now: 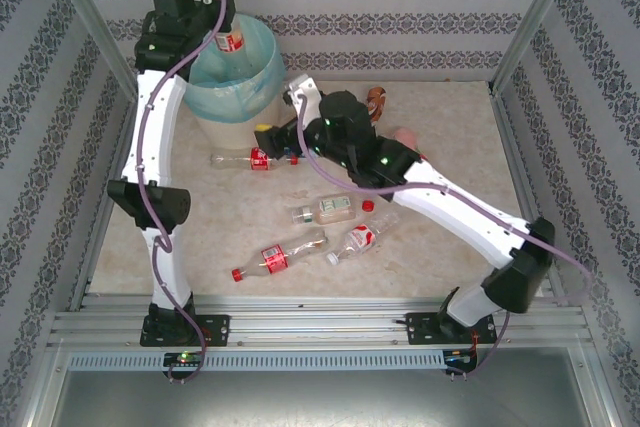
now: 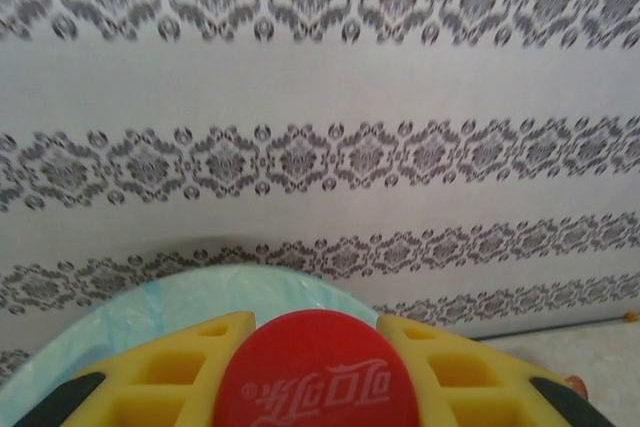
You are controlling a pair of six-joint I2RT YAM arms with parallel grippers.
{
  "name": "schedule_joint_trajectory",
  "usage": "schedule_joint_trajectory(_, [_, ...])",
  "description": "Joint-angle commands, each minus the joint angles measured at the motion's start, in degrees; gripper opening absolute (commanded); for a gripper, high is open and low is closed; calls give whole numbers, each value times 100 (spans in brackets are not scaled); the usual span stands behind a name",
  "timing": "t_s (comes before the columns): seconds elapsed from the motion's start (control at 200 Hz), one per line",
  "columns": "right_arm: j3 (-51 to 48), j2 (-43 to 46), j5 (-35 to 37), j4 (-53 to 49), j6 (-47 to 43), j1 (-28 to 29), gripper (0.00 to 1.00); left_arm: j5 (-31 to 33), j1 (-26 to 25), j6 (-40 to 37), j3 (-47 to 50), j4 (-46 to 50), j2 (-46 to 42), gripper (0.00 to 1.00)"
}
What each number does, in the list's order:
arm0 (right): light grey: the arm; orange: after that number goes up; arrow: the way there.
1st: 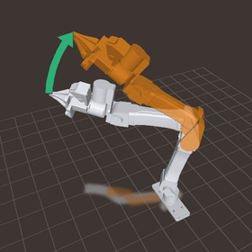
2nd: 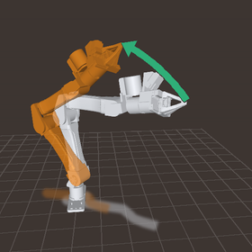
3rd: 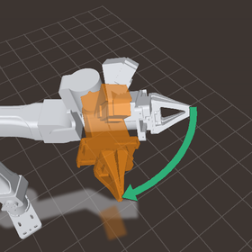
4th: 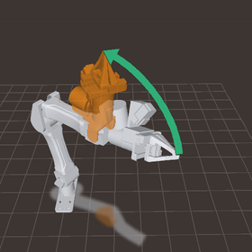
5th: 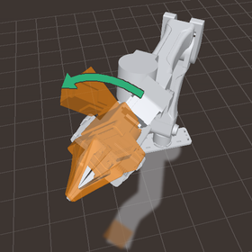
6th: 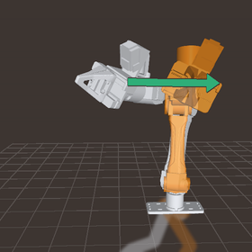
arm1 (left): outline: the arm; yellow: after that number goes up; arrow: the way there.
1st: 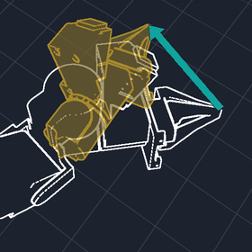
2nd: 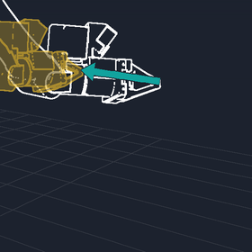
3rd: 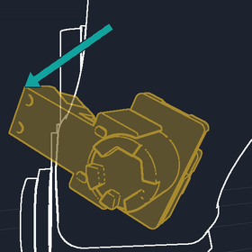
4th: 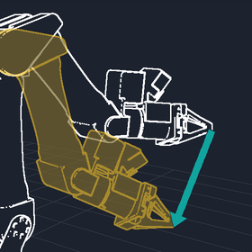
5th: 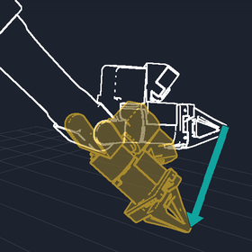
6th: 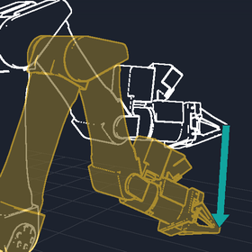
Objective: Put the plastic bottles in the bin
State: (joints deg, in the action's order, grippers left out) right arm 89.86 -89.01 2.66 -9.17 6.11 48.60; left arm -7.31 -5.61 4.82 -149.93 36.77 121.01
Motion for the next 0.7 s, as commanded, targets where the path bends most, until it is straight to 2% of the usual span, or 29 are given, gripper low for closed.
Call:
schedule_joint_trajectory(0.0, [530, -395, 2, 194, 441, -289, 97, -155, -4, 80, 116, -153, 175, 0])
schedule_joint_trajectory(0.22, [1186, -1082, -185, 18, 993, -596, 96, -282, -19, 34, 845, -396, 187, 0])
schedule_joint_trajectory(0.47, [1057, -1124, -302, 47, 1103, -552, 95, -443, -19, -42, 1572, -742, 188, 0])
schedule_joint_trajectory(0.694, [814, -1015, -290, 91, 1093, -511, 95, -619, -23, -16, 2664, -1601, 16, 0])
